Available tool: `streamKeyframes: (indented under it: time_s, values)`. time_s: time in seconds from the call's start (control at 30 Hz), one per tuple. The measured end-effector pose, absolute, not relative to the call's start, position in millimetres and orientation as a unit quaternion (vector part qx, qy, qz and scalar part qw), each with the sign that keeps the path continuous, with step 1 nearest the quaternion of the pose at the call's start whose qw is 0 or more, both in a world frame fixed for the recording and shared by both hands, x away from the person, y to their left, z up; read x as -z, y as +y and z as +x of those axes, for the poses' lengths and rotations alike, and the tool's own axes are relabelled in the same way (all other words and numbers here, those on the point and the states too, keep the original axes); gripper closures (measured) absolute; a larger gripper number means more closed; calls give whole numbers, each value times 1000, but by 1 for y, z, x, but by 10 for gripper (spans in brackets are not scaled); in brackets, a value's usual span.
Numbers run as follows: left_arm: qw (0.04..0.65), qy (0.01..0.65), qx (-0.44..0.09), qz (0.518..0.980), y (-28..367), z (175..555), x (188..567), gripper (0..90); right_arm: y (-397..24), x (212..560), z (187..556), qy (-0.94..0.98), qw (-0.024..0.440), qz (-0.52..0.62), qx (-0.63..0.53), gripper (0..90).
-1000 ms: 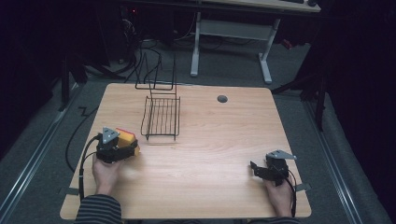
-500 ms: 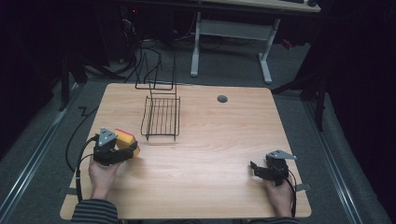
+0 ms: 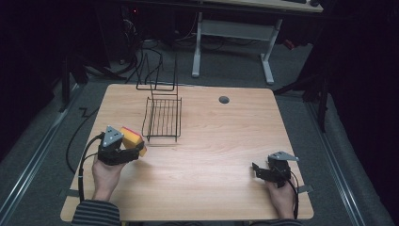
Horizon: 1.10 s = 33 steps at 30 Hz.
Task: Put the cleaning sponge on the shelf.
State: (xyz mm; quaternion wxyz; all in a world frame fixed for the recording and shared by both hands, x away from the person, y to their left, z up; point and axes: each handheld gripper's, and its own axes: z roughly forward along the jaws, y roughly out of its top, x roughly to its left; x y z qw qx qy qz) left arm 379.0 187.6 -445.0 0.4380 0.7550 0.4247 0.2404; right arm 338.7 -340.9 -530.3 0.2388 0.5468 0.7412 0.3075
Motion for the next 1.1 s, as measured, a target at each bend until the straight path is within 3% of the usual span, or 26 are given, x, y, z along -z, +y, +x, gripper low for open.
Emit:
streamKeyframes:
  time_s: [1.1]
  values:
    - [423,376,-241,788,141,412,421,236,-341,530,339,741,239,547,-308,258]
